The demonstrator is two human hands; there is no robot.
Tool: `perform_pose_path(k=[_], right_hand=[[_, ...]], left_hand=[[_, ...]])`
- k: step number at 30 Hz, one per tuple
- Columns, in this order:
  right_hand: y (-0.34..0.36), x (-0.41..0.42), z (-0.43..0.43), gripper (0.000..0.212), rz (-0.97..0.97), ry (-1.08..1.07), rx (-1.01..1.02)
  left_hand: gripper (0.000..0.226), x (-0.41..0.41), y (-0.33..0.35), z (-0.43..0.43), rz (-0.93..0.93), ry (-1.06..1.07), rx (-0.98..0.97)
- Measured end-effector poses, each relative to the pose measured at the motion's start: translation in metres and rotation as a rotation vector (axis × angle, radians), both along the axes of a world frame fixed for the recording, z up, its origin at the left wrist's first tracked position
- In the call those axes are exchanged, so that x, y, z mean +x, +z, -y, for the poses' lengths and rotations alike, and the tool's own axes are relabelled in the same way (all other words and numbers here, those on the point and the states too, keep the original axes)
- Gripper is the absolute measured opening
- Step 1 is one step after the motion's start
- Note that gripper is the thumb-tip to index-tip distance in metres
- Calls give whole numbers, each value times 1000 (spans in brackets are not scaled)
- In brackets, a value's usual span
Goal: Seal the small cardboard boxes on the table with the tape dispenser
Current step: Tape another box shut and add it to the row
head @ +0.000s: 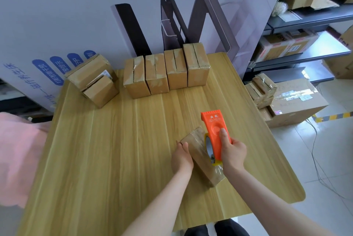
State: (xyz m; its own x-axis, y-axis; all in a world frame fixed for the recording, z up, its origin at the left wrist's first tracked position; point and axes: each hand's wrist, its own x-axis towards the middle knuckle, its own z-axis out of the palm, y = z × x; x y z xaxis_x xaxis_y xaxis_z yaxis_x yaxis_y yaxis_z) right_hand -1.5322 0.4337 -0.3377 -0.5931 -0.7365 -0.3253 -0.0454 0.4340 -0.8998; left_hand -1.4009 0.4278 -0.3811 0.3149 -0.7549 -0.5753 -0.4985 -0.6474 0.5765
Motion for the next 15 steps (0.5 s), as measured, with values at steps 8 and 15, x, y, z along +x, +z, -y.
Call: perform_pose_path(k=[8, 15], right_hand=[[9, -5, 16, 55, 27, -9, 31], [39, -42, 57, 56, 93, -138, -82]], left_hand=[[68, -22, 13, -8, -559, 339, 100], [52, -36, 14, 45, -684, 695, -40]])
